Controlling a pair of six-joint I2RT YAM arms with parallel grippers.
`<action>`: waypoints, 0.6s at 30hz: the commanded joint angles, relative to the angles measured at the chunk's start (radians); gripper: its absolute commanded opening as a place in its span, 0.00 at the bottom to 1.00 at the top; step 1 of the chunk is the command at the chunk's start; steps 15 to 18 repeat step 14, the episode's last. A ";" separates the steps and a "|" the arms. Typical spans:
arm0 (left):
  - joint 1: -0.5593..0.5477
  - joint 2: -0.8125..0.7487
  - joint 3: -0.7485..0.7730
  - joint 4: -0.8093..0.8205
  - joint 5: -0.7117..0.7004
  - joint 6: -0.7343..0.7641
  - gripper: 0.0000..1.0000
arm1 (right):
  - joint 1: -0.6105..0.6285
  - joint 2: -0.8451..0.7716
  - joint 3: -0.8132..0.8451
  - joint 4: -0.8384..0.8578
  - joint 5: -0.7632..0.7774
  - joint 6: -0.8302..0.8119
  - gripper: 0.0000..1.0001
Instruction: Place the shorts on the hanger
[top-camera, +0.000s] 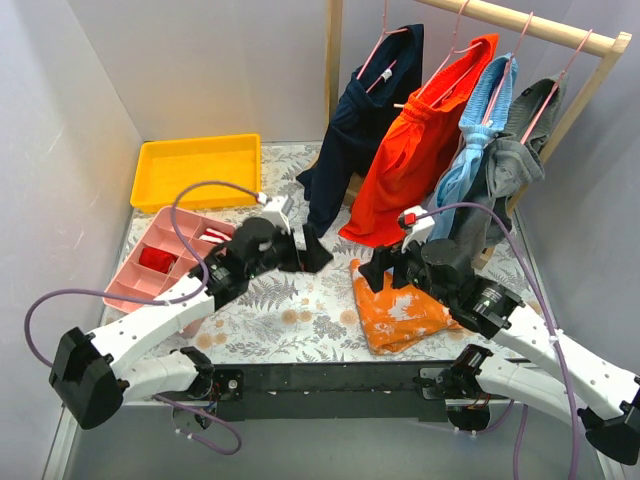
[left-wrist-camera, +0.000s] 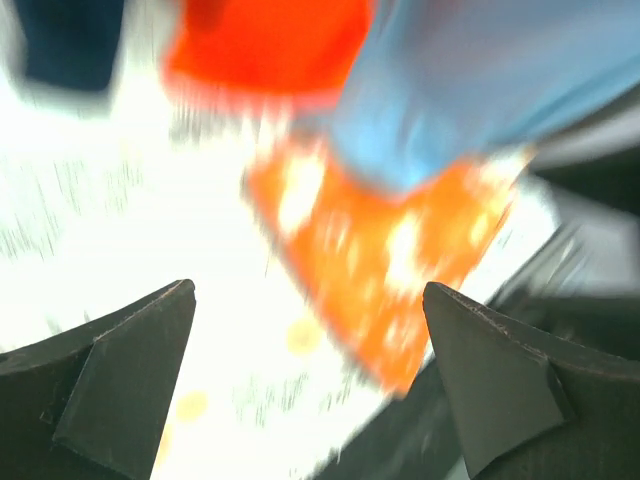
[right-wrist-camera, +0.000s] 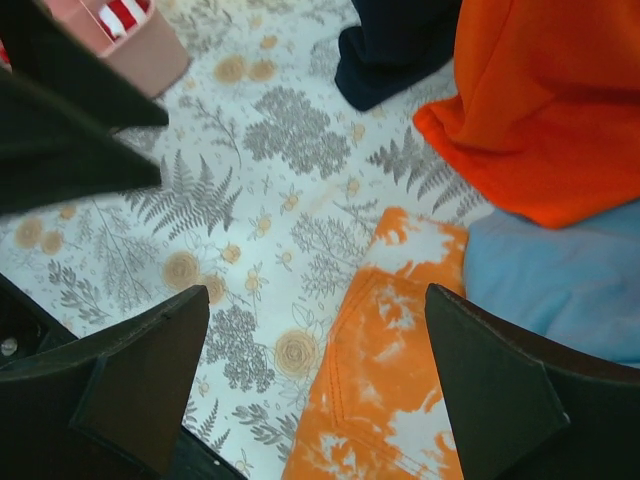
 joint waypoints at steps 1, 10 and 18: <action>-0.065 -0.078 -0.170 -0.006 -0.094 -0.133 0.98 | -0.001 -0.030 -0.087 0.095 0.018 0.064 0.97; -0.065 -0.211 -0.254 -0.058 -0.124 -0.261 0.98 | -0.001 -0.094 -0.188 0.077 0.069 0.106 0.98; -0.064 -0.246 -0.251 -0.061 -0.180 -0.265 0.98 | -0.001 -0.102 -0.196 0.076 0.086 0.113 0.98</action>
